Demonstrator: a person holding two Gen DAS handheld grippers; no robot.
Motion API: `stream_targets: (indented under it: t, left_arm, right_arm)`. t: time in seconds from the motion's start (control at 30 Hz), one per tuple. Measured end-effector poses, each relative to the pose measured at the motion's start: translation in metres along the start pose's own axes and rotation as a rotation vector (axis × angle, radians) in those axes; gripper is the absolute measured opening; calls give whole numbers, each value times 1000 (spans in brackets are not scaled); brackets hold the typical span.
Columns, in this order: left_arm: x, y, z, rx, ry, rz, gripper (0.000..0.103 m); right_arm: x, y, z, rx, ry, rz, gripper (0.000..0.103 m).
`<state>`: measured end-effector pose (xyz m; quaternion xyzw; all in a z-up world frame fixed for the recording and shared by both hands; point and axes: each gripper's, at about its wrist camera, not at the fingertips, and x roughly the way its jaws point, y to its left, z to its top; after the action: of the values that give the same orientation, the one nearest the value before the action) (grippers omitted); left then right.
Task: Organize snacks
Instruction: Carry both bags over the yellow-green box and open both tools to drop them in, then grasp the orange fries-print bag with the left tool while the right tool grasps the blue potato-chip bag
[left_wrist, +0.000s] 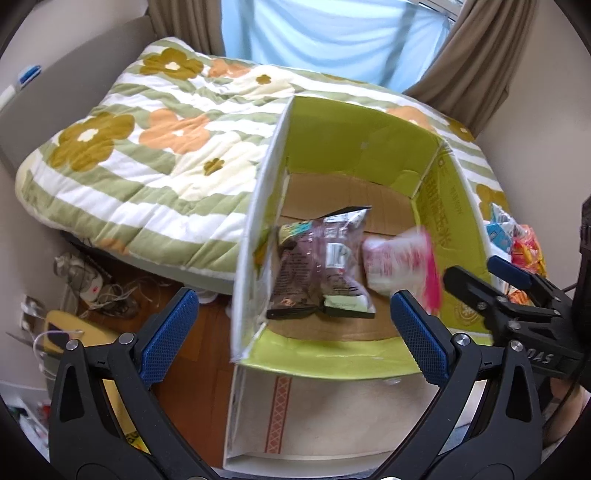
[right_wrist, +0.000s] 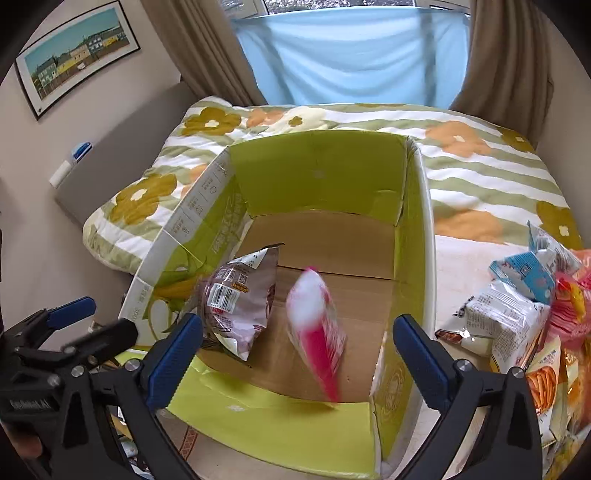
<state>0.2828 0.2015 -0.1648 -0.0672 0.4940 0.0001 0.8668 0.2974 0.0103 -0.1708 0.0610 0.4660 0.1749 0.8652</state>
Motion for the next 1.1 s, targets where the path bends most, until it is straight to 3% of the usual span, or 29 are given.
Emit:
stream_targets:
  t: [0.4, 0.6, 0.87, 1.1]
  left_arm:
    - [-20, 3, -2, 48, -37, -20, 103]
    - [-25, -10, 10, 106, -54, -109, 103]
    - [-24, -75, 8, 209, -39, -249, 103]
    - [-28, -150, -18, 296, -10, -301, 103]
  right_arm:
    - [-29, -1, -9, 60, -67, -14, 102]
    - [-66, -3, -12, 91, -100, -33, 103]
    - [-121, -21, -34, 120, -159, -230, 103]
    - [-166, -67, -68, 188, -225, -303, 102]
